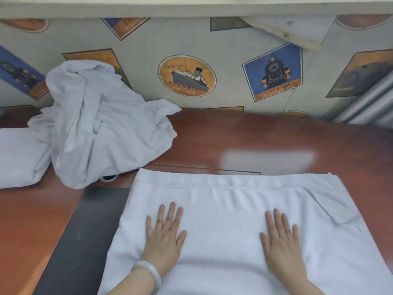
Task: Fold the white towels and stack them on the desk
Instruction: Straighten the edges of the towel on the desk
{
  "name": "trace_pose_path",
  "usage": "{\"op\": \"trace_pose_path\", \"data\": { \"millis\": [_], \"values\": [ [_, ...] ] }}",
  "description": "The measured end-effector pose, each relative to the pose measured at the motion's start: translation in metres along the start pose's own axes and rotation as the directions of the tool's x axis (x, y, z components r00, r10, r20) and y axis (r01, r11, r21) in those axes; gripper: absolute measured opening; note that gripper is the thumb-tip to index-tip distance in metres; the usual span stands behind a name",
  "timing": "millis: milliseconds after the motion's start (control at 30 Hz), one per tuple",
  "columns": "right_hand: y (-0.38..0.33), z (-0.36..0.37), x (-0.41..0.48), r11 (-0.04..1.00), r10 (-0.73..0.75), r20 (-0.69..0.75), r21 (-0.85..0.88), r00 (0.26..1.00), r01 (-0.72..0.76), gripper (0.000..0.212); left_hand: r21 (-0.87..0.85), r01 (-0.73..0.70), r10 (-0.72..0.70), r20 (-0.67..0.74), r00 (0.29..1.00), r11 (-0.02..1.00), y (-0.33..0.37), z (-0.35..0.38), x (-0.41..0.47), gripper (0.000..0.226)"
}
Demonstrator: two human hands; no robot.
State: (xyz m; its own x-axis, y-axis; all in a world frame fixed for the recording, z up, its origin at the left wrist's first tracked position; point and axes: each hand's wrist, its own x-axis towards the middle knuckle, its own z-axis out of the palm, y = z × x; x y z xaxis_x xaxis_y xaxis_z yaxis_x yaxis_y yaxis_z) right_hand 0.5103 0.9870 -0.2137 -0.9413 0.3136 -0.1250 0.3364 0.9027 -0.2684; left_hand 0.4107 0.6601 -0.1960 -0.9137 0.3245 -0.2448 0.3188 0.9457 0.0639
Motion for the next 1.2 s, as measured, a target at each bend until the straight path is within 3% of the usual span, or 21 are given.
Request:
{"op": "trace_pose_path", "data": {
  "millis": [200,333,400,467,533,600,700,800,900,1000,1100,1200],
  "values": [
    [0.004,0.003,-0.055,1.000,-0.010,-0.110,-0.017,0.994,0.008,0.059,-0.053,-0.040,0.045,0.106,0.993,0.998,-0.004,0.005,-0.071,0.065],
    [-0.016,-0.027,-0.013,0.990,-0.124,-0.167,-0.080,0.978,0.112,0.038,-0.046,-0.057,0.052,-0.115,0.992,0.997,-0.029,-0.020,-0.036,0.040],
    [-0.031,-0.038,0.016,0.975,-0.208,-0.183,-0.121,0.961,0.188,0.028,-0.117,0.095,-0.108,-0.111,0.988,0.989,-0.040,-0.043,-0.011,0.054],
    [-0.045,-0.041,0.043,0.967,-0.243,-0.042,-0.091,0.969,0.238,0.039,-0.143,0.289,-0.301,-0.066,0.951,0.947,-0.047,-0.066,0.007,0.054],
    [-0.054,-0.038,0.063,0.964,-0.244,0.087,-0.088,0.966,0.252,0.032,-0.193,0.486,-0.492,0.019,0.871,0.853,-0.057,-0.080,0.021,0.045],
    [-0.058,-0.036,0.077,0.955,-0.264,0.140,-0.097,0.954,0.279,0.025,-0.299,0.596,-0.579,0.151,0.801,0.745,-0.073,-0.081,0.029,0.041],
    [-0.058,-0.041,0.092,0.951,-0.261,0.201,-0.116,0.944,0.288,0.026,-0.477,0.655,-0.545,0.366,0.754,0.586,-0.095,-0.072,0.033,0.036],
    [-0.051,-0.051,0.101,0.946,-0.274,0.344,-0.072,0.898,0.316,0.031,-0.673,0.644,-0.495,0.446,0.746,0.364,-0.108,-0.069,0.032,0.035],
    [-0.050,-0.067,0.100,0.953,-0.282,0.438,0.025,0.853,0.302,0.028,-0.744,0.641,-0.429,0.525,0.735,0.187,-0.119,-0.071,0.031,0.041],
    [-0.053,-0.083,0.092,0.968,-0.246,0.478,0.084,0.843,0.235,0.018,-0.805,0.584,-0.315,0.531,0.787,0.102,-0.123,-0.082,0.016,0.032],
    [-0.046,-0.096,0.089,0.966,-0.256,0.479,0.109,0.840,0.233,0.021,-0.853,0.505,-0.255,0.463,0.849,0.131,-0.123,-0.099,-0.006,0.036],
    [-0.041,-0.125,0.085,0.962,-0.271,0.539,0.168,0.797,0.213,0.019,-0.885,0.447,-0.219,0.414,0.883,0.129,-0.127,-0.125,-0.024,0.022]
  ]
}}
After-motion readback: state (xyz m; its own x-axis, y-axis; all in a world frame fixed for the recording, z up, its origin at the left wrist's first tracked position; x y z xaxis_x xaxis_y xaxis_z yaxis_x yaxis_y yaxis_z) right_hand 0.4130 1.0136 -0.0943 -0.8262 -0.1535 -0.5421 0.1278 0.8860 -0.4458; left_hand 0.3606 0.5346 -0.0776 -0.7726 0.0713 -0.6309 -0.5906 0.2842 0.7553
